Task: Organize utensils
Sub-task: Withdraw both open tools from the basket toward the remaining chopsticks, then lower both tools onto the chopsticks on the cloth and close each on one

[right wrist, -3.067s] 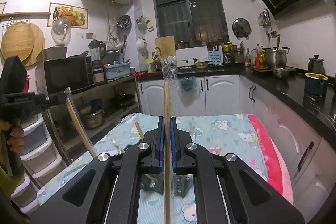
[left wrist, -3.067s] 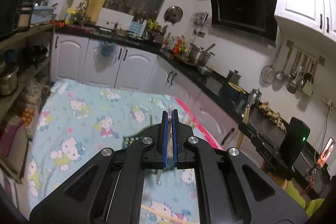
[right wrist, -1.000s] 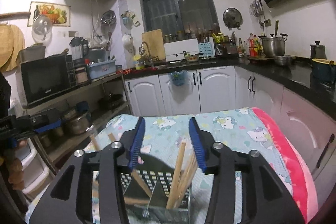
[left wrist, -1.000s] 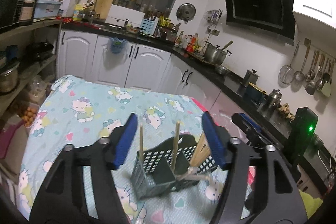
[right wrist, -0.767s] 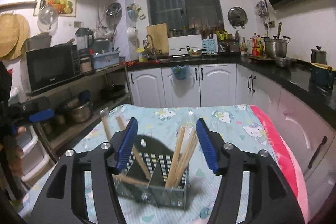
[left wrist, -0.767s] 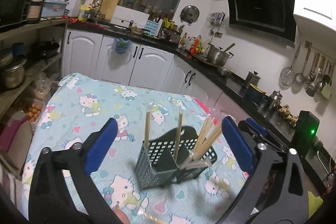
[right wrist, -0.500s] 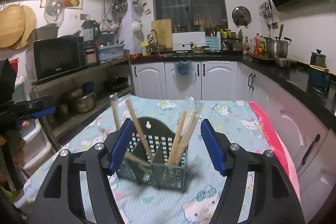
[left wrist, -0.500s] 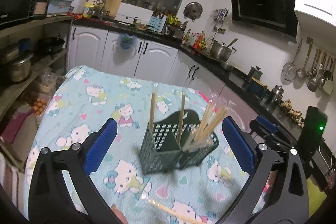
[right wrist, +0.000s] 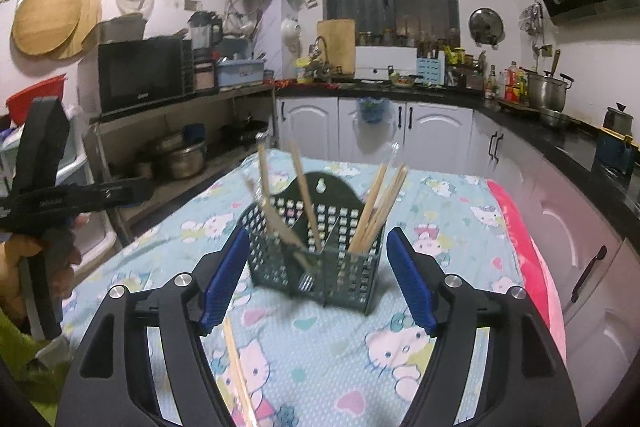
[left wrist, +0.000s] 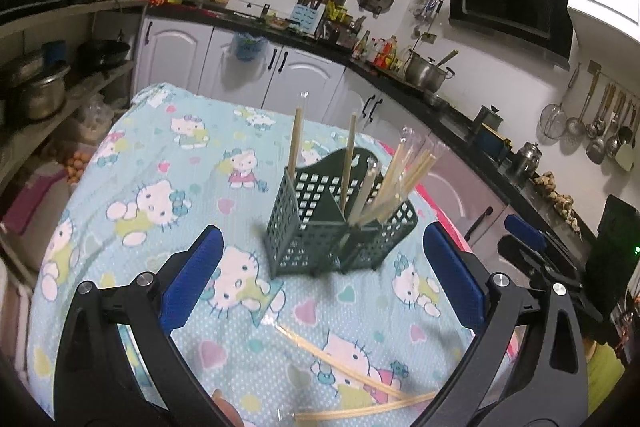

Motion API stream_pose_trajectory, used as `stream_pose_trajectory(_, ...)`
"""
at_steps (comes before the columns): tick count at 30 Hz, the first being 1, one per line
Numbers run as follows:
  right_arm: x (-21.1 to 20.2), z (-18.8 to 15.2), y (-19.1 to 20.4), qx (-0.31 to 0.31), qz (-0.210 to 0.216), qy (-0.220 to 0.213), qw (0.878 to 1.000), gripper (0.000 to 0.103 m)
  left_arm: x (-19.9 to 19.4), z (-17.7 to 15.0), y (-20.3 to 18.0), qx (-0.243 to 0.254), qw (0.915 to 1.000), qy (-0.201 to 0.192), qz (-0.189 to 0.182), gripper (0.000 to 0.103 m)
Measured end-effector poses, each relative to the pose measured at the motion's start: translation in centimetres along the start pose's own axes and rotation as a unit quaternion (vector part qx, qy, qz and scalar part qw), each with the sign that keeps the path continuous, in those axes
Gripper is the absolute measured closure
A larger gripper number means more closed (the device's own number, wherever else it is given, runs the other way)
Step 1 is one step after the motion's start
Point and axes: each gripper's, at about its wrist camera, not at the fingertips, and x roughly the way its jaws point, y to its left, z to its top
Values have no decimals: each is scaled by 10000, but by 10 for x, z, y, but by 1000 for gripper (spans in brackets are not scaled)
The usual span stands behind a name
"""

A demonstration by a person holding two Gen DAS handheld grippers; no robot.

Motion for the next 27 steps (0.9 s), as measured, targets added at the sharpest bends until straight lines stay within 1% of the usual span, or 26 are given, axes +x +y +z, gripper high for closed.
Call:
stream_pose_trajectory(5,-4,-14,10,-169,101,279,9994,34,-2,-9,2,-42,9999,113,58,11)
stream_pose_trajectory(12,-3,-39,30,-516,467,745,9948,35,11,-26,9,-134,9986,506,83,11)
stream_pose_trajectory(13,-2,-44,35,-593,560,838,9931,36,14,-30,10,-160,9980,609,115,11)
stream_pose_trajectory(15,1,-49,43,-684,699,966,9905,40,19,-35,14,-259,9969,744,63,11)
stream_pose_trajectory(18,7,-62,59,-923,951,1252,9832,47,32,-44,19,-390,9940,1022,44,12)
stream_pose_trajectory(19,10,-65,63,-971,1016,1324,9812,49,37,-48,21,-451,9924,1146,44,14)
stream_pose_trajectory(21,15,-73,73,-1061,1205,1498,9756,54,43,-52,23,-531,9900,1308,2,28)
stream_pose_trajectory(22,19,-79,79,-1090,1330,1618,9717,56,47,-55,24,-561,9887,1390,-13,32)
stream_pose_trajectory(24,25,-88,86,-1135,1450,1807,9661,63,54,-59,26,-652,9858,1548,-77,42)
stream_pose_trajectory(25,30,-93,89,-1152,1522,1934,9624,65,57,-62,26,-693,9838,1648,-137,45)
stream_pose_trajectory(26,34,-98,92,-1174,1564,2035,9593,67,62,-65,27,-734,9817,1748,-187,50)
stream_pose_trajectory(27,36,-101,93,-1185,1574,2067,9584,68,64,-66,26,-761,9803,1812,-199,55)
